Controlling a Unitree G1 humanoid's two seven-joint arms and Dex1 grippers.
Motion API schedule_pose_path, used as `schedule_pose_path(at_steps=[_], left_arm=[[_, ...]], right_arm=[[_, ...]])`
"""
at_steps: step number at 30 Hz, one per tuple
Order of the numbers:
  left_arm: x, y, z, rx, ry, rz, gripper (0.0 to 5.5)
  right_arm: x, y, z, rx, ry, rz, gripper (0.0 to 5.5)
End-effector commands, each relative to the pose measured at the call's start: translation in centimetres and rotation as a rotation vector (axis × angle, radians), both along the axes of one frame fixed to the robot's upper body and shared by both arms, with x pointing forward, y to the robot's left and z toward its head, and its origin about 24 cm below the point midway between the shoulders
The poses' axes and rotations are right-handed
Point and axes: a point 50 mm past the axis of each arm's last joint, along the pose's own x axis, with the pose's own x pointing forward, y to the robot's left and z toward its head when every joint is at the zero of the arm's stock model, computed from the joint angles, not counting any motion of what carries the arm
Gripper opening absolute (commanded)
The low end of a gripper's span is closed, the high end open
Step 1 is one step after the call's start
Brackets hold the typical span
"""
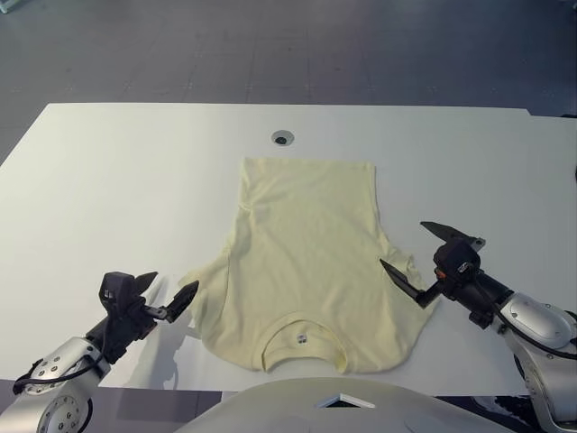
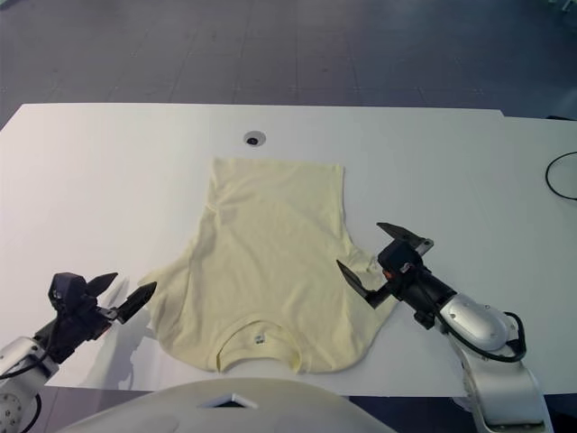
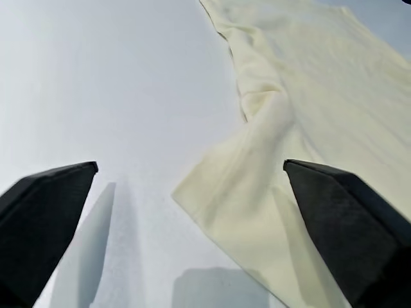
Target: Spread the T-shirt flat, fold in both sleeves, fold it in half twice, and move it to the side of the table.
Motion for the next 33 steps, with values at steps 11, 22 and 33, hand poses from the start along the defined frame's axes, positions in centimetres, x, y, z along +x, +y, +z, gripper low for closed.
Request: schedule_pose_path(at_steps=[11, 22, 33], left_arm=[[0.1, -0.4, -2.0, -0.058, 0.084, -0.020, 2.97], [0.4, 0.1, -2.2, -0.130, 0.091, 0.042, 1.00], [1.7, -0.2, 0.7, -0.165, -0.051, 0.010, 0.01]], right_arm=[[-0.3, -0.3, 0.3, -0.030, -0.003, -0.002, 5.40], [-0.2, -0.4, 0.3, -0.048, -0.010, -0.003, 5.40], [-0.1, -0.3, 0.0, -0.055, -0.007, 0.004, 5.40]])
